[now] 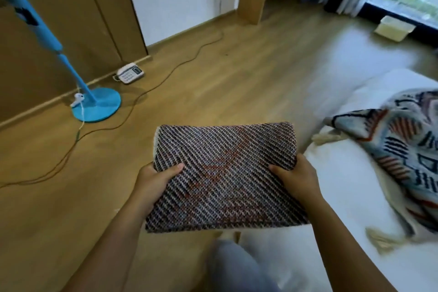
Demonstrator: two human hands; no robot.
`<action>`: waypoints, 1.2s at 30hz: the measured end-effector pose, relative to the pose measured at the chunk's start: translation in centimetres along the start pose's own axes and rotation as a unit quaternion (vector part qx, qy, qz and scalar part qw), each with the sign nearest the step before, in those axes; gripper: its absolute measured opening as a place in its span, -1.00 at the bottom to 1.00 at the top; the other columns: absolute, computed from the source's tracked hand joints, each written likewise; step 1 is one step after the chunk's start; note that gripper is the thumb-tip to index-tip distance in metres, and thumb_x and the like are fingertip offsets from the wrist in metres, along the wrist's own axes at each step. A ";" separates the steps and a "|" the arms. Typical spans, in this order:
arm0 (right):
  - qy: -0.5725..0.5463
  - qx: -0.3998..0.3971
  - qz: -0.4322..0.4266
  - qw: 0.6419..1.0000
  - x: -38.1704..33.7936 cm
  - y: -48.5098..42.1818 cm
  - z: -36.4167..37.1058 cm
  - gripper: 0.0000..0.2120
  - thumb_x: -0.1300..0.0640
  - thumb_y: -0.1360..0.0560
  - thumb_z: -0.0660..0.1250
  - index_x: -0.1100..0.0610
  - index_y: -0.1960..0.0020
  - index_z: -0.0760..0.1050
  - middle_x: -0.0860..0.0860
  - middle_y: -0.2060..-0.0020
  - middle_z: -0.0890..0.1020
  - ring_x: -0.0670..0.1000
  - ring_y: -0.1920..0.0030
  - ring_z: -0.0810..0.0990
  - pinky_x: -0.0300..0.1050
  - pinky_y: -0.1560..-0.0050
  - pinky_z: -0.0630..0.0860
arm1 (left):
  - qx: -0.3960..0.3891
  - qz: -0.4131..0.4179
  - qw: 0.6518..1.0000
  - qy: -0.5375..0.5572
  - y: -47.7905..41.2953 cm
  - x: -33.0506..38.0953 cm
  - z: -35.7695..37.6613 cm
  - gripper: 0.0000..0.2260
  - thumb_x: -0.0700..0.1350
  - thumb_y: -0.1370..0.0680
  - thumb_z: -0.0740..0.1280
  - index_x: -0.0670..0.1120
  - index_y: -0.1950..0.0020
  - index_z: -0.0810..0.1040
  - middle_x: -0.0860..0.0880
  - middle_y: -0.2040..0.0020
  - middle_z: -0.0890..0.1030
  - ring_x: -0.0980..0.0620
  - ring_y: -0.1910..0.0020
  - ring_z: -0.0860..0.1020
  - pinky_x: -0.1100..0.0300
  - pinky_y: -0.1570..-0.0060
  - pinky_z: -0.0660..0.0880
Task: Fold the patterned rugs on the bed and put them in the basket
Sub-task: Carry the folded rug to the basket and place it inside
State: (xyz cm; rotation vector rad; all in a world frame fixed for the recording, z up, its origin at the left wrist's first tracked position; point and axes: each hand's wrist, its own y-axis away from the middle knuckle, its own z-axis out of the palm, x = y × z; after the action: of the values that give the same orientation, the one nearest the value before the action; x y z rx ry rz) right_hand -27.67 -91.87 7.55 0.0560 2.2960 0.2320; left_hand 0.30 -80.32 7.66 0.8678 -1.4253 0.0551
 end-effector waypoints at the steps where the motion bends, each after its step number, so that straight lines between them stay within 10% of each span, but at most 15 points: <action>1: -0.001 0.011 0.018 1.000 0.3 -1.8 -0.5 -0.54 -0.03 -0.35 0.46 0.08 -0.17 0.44 0.05 -0.09 0.62 0.09 -0.03 0.57 -0.10 0.01 0.43 | -0.018 0.002 1.000 -0.007 -2.0 1.0 1.5 -0.87 -0.08 -0.36 0.51 0.03 0.20 0.58 0.10 0.23 0.66 0.06 0.22 0.64 0.25 0.30 0.49; 12: -0.022 0.102 0.117 0.988 -0.5 -20.6 -6.9 -0.57 -0.03 -0.33 0.47 0.07 -0.12 0.46 0.03 -0.03 0.62 0.03 0.01 0.55 -0.14 0.05 0.39 | -0.150 -0.014 0.986 -0.067 -21.2 12.4 18.2 -0.82 -0.12 -0.36 0.51 -0.07 0.09 0.60 -0.06 0.09 0.66 -0.08 0.11 0.63 0.01 -0.02 0.54; 36: -0.091 0.299 0.279 0.908 -0.6 -61.9 -18.0 -0.58 -0.07 -0.35 0.45 0.07 -0.09 0.37 -0.07 0.10 0.47 -0.05 0.12 0.44 -0.15 0.11 0.37 | -0.372 0.051 0.901 -0.217 -57.1 37.2 58.3 -0.70 -0.04 -0.36 0.51 -0.10 -0.02 0.58 -0.06 0.07 0.66 -0.06 0.10 0.63 0.06 0.04 0.55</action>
State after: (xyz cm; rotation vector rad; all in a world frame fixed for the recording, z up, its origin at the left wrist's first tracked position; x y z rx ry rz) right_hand -38.47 -155.37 8.28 1.0114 2.0338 -0.1941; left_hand -11.07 -169.30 6.46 0.1634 -1.7189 -0.6071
